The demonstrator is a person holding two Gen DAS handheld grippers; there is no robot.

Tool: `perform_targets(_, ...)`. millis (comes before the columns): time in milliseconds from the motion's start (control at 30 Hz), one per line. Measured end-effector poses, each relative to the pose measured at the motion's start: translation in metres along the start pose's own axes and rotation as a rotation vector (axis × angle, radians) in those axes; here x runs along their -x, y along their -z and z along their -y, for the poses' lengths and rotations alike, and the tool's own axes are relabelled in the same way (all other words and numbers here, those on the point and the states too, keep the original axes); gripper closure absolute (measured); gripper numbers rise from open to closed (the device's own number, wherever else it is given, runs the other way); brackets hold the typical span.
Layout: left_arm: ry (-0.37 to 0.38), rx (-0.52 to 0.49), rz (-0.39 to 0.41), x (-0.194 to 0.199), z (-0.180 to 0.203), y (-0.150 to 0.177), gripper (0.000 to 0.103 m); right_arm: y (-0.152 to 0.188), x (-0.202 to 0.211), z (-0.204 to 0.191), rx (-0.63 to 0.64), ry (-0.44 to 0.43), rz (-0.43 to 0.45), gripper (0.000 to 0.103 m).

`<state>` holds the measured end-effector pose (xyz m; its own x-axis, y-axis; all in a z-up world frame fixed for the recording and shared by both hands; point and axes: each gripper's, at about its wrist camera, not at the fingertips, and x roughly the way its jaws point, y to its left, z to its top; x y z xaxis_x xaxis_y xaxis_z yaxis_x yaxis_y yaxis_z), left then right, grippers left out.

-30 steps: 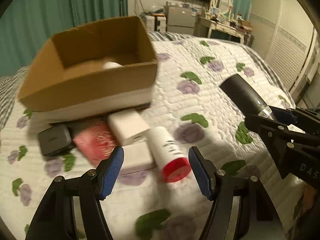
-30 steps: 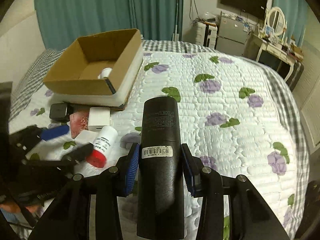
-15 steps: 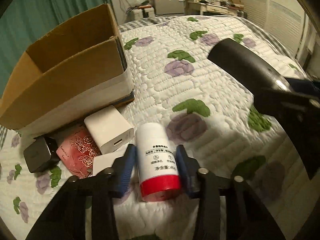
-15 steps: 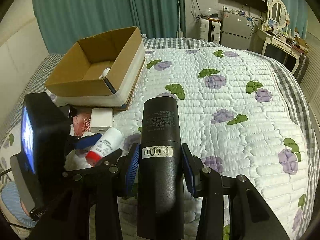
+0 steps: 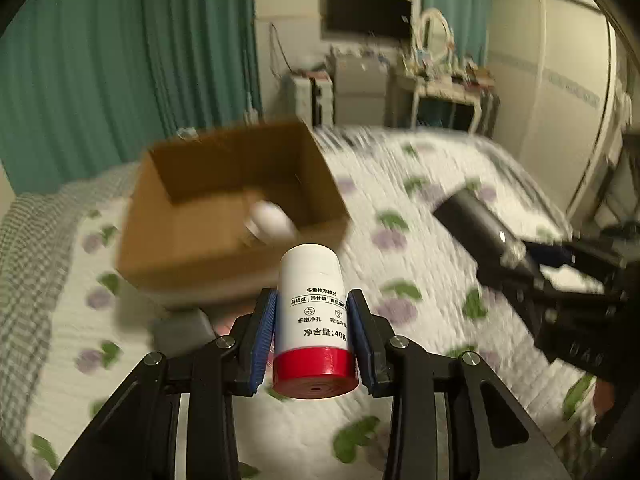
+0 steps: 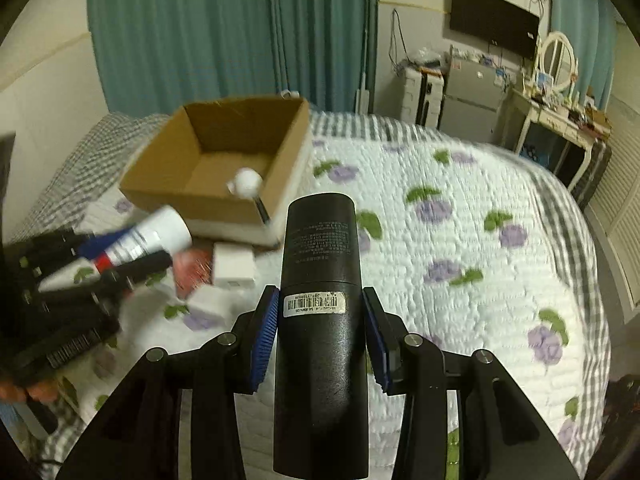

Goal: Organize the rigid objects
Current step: 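Grasp the white-and-red deodorant with the left gripper and drop it in the box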

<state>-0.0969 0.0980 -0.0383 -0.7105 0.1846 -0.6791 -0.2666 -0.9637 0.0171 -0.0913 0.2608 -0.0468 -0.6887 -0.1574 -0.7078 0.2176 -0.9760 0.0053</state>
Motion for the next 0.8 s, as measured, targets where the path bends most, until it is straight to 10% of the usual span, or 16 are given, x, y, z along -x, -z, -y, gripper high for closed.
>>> perform_targets(233, -0.071, 0.065, 0.066, 0.015, -0.060, -0.042, 0.066, -0.043, -0.003, -0.024, 0.046, -0.040, 0.048, 0.062)
perform_targets(800, -0.120, 0.080, -0.048, -0.097, -0.109, -0.052, 0.065, -0.087, -0.076, -0.026, 0.056, -0.081, 0.038, 0.062)
